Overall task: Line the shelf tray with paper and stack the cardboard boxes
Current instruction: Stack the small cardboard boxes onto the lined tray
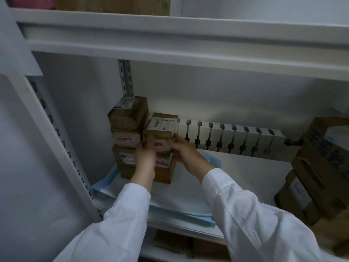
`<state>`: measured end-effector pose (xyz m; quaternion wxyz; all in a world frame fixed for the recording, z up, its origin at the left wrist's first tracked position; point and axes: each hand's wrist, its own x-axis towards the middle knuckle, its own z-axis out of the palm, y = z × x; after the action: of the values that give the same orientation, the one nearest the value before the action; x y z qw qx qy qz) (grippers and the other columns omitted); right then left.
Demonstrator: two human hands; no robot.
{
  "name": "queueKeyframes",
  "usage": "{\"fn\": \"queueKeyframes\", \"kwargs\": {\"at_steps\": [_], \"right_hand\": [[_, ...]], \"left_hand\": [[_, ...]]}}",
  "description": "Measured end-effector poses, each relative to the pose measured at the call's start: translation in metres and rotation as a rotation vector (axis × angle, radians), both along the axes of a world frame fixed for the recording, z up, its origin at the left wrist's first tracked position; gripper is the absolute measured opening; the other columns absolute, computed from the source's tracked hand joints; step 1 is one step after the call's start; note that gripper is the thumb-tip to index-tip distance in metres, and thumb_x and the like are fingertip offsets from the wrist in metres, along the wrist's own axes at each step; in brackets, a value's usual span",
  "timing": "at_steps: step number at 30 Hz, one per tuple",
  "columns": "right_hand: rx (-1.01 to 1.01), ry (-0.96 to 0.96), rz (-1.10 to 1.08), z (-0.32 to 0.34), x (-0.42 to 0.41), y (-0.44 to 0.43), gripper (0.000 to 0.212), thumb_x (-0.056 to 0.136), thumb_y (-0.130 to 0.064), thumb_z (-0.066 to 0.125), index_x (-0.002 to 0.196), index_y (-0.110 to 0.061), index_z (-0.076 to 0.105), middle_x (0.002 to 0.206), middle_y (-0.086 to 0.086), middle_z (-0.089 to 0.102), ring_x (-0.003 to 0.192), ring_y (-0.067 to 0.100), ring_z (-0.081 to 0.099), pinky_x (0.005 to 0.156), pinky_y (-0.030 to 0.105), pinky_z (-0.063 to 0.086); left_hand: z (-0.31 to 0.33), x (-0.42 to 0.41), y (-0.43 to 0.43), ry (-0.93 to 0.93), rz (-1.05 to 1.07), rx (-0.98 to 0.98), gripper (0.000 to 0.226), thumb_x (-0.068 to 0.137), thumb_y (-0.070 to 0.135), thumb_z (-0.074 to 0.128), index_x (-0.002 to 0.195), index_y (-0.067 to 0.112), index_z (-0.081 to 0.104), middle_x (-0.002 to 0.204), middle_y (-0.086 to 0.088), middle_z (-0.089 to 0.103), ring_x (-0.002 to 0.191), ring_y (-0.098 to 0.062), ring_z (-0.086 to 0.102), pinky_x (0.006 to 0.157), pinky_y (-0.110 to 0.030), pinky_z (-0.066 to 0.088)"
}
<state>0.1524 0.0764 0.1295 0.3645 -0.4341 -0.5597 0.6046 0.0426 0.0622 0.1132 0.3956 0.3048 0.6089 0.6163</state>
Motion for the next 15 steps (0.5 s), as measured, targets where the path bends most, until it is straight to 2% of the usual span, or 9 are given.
{"fn": "queueKeyframes", "kwargs": {"at_steps": [3, 5, 7, 8, 9, 10, 12, 13, 15], "right_hand": [[-0.027, 0.025, 0.014, -0.003, -0.001, 0.002, 0.046, 0.098, -0.023, 0.046, 0.143, -0.023, 0.038, 0.140, 0.005, 0.052, 0.130, 0.023, 0.046, 0.112, 0.039, 0.031], [-0.029, 0.024, 0.013, -0.001, -0.001, -0.001, 0.047, 0.098, -0.021, 0.046, 0.144, -0.021, 0.036, 0.142, 0.003, 0.048, 0.131, 0.021, 0.044, 0.108, 0.030, 0.032], [-0.013, -0.019, -0.019, 0.004, 0.002, -0.005, 0.048, 0.098, -0.020, 0.047, 0.144, -0.018, 0.035, 0.144, 0.003, 0.046, 0.134, 0.020, 0.040, 0.105, 0.027, 0.032], [0.005, -0.056, -0.052, 0.008, 0.004, -0.008, 0.048, 0.098, -0.019, 0.048, 0.144, -0.017, 0.036, 0.144, 0.003, 0.045, 0.135, 0.022, 0.039, 0.107, 0.029, 0.032], [0.016, -0.088, -0.105, 0.012, 0.007, -0.009, 0.046, 0.097, -0.018, 0.049, 0.142, -0.016, 0.038, 0.143, 0.004, 0.046, 0.134, 0.024, 0.040, 0.106, 0.031, 0.034], [0.030, -0.109, -0.173, 0.016, 0.012, -0.010, 0.044, 0.097, -0.016, 0.048, 0.140, -0.015, 0.042, 0.142, 0.006, 0.046, 0.133, 0.024, 0.041, 0.102, 0.031, 0.036], [0.085, -0.139, -0.315, 0.021, 0.028, -0.010, 0.038, 0.096, -0.014, 0.048, 0.134, -0.013, 0.050, 0.139, 0.007, 0.050, 0.128, 0.025, 0.046, 0.101, 0.031, 0.038], [0.120, -0.150, -0.364, 0.023, 0.036, -0.009, 0.034, 0.096, -0.013, 0.048, 0.130, -0.012, 0.055, 0.136, 0.007, 0.053, 0.126, 0.024, 0.048, 0.103, 0.032, 0.038], [0.186, -0.151, -0.427, 0.031, 0.054, -0.011, 0.027, 0.094, -0.012, 0.050, 0.118, -0.014, 0.063, 0.129, 0.007, 0.059, 0.120, 0.023, 0.053, 0.105, 0.034, 0.040]], "left_hand": [[-0.005, 0.000, -0.001, -0.067, -0.003, -0.002, 0.052, 0.092, 0.044, 0.048, 0.136, 0.018, 0.041, 0.131, -0.007, 0.055, 0.118, -0.028, 0.054, 0.102, -0.048, 0.043], [-0.003, 0.004, -0.002, -0.083, 0.038, 0.011, 0.057, 0.090, 0.039, 0.054, 0.139, 0.018, 0.034, 0.136, -0.006, 0.050, 0.122, -0.029, 0.050, 0.104, -0.051, 0.041], [0.001, 0.010, -0.004, -0.054, 0.131, 0.025, 0.047, 0.089, 0.030, 0.058, 0.130, 0.017, 0.039, 0.126, -0.004, 0.053, 0.118, -0.028, 0.052, 0.103, -0.048, 0.042], [0.004, 0.013, -0.006, -0.028, 0.191, 0.044, 0.033, 0.088, 0.026, 0.060, 0.117, 0.020, 0.044, 0.116, -0.001, 0.054, 0.112, -0.027, 0.054, 0.100, -0.046, 0.044], [0.007, 0.017, -0.008, -0.009, 0.244, 0.068, 0.022, 0.088, 0.023, 0.061, 0.102, 0.025, 0.044, 0.107, 0.001, 0.053, 0.107, -0.026, 0.056, 0.099, -0.044, 0.045], [0.010, 0.022, -0.011, 0.003, 0.270, 0.102, 0.021, 0.088, 0.020, 0.061, 0.094, 0.028, 0.042, 0.104, 0.002, 0.052, 0.105, -0.024, 0.056, 0.099, -0.042, 0.045], [0.014, 0.038, -0.020, 0.000, 0.232, 0.202, 0.023, 0.089, 0.016, 0.059, 0.101, 0.029, 0.043, 0.111, 0.003, 0.053, 0.107, -0.017, 0.054, 0.101, -0.035, 0.042], [0.017, 0.047, -0.025, -0.021, 0.189, 0.258, 0.025, 0.090, 0.014, 0.057, 0.107, 0.029, 0.044, 0.113, 0.006, 0.054, 0.106, -0.011, 0.054, 0.099, -0.027, 0.041], [0.023, 0.067, -0.032, -0.052, 0.105, 0.316, 0.022, 0.093, 0.009, 0.051, 0.107, 0.025, 0.048, 0.100, 0.015, 0.053, 0.092, 0.001, 0.052, 0.084, -0.009, 0.038]]}}
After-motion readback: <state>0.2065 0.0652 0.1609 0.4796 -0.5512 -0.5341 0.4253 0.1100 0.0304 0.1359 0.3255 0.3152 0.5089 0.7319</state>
